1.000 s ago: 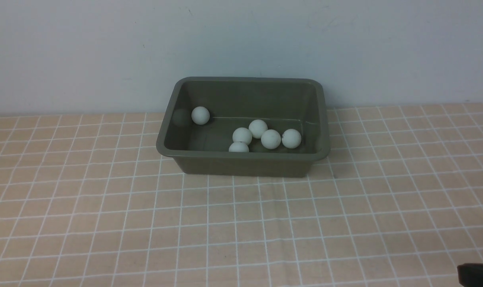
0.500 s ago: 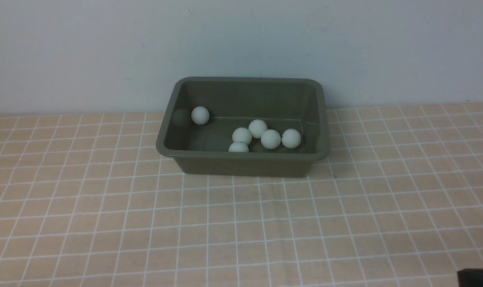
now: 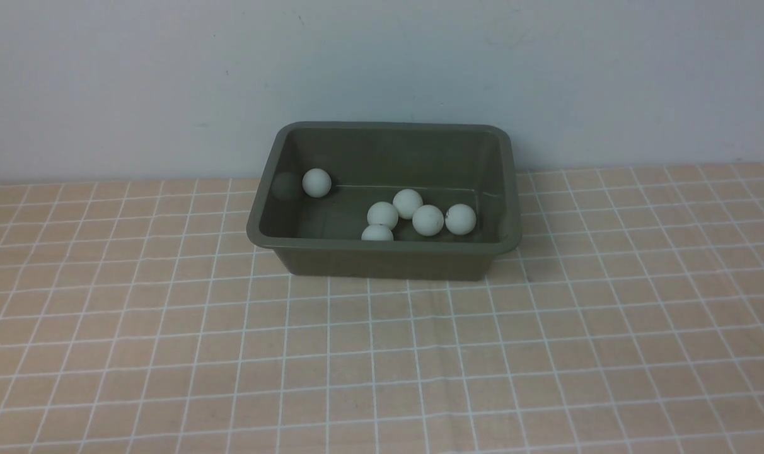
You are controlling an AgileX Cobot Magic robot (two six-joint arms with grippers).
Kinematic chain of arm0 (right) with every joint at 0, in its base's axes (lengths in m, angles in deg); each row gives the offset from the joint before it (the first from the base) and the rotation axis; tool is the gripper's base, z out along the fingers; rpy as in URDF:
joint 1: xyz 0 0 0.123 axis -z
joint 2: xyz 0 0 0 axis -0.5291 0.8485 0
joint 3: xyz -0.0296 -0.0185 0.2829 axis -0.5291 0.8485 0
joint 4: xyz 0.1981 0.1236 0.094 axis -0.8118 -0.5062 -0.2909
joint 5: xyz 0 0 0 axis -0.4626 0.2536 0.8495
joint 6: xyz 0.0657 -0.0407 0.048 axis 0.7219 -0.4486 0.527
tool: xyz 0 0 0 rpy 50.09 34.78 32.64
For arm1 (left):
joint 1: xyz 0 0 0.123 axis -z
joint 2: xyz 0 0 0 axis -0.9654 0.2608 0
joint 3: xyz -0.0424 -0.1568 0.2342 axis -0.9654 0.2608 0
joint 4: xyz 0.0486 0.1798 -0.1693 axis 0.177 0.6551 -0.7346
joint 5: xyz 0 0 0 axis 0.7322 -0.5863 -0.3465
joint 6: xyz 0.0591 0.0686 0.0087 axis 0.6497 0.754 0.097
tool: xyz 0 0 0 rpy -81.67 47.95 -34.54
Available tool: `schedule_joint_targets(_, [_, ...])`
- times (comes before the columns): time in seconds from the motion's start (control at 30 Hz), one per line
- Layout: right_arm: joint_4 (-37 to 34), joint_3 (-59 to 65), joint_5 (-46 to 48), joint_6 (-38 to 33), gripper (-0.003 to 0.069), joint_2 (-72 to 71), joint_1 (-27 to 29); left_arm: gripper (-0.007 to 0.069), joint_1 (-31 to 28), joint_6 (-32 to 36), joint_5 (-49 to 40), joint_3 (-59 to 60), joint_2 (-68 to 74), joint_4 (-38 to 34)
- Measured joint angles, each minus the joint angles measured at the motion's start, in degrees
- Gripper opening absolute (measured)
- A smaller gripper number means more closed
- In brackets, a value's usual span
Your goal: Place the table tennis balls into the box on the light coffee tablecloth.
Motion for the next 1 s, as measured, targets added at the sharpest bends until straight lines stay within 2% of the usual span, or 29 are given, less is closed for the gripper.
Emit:
schedule_joint_targets(0.13, [0.1,6.4,-2.8,2.7,-0.0018,-7.0,0.0,-0.0069,0.0,0.0,-0.1,0.0,0.0,0.0])
schedule_joint_targets(0.3, [0.3,7.0,-3.8,4.8,-0.0018,-10.7,0.0,-0.0069,0.0,0.0,-0.2,0.0,0.0,0.0])
schedule_joint_targets(1.0, [0.9,7.1,4.6,5.3,-0.0018,-10.9,0.0,-0.0069,0.0,0.0,-0.2,0.0,0.0,0.1])
